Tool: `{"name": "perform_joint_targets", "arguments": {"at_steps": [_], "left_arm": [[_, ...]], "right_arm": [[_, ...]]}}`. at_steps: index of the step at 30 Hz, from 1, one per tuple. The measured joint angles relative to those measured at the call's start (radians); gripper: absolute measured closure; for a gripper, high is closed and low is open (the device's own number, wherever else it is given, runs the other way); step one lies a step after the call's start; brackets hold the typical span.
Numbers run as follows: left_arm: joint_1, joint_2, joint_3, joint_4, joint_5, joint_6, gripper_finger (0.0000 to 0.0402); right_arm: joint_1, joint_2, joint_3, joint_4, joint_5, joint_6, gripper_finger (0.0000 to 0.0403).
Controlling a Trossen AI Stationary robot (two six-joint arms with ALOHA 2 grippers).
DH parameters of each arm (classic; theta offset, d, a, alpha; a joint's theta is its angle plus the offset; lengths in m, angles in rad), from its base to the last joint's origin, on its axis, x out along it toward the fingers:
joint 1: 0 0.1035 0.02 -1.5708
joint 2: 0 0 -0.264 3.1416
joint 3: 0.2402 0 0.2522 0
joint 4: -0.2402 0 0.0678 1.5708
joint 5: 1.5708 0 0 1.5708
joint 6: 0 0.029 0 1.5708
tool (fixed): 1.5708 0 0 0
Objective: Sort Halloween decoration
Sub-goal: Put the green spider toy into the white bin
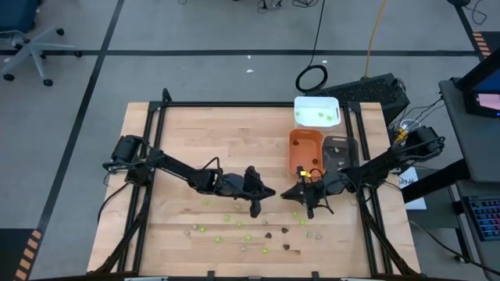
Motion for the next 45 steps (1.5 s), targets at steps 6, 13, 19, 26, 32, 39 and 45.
{"name": "perform_joint_targets", "arguments": {"at_steps": [6,13,19,26,32,39,45], "left_arm": [[-0.071,-0.078,0.0,-0.26,-0.156,0.021,0.0366],[-0.176,-0.081,0.0,-0.497,-0.403,-0.071,0.0366],[-0.182,-0.05,-0.001,-0.525,-0.483,-0.131,0.0322],[-0.154,-0.005,-0.001,-0.457,-0.49,-0.13,0.0213],[-0.157,-0.004,-0.001,-0.416,-0.504,-0.124,0.0179],[-0.157,-0.004,-0.001,-0.407,-0.487,-0.128,0.0179],[-0.157,-0.004,-0.001,-0.41,-0.471,-0.122,0.0179]], "right_arm": [[0.0,-0.073,0.0,0.018,0.003,0.173,0.0402],[0.0,-0.148,0.0,0.074,0.0,0.288,0.0403],[-0.014,-0.184,0.0,0.189,0.0,0.514,0.0403],[-0.047,-0.207,0.0,0.219,-0.104,0.702,0.0403],[-0.051,-0.206,0.0,0.218,-0.124,0.621,0.0403],[-0.082,-0.206,0.0,0.2,-0.124,0.493,0.0403],[-0.087,-0.206,0.0,0.185,-0.124,0.313,0.0403]]}}
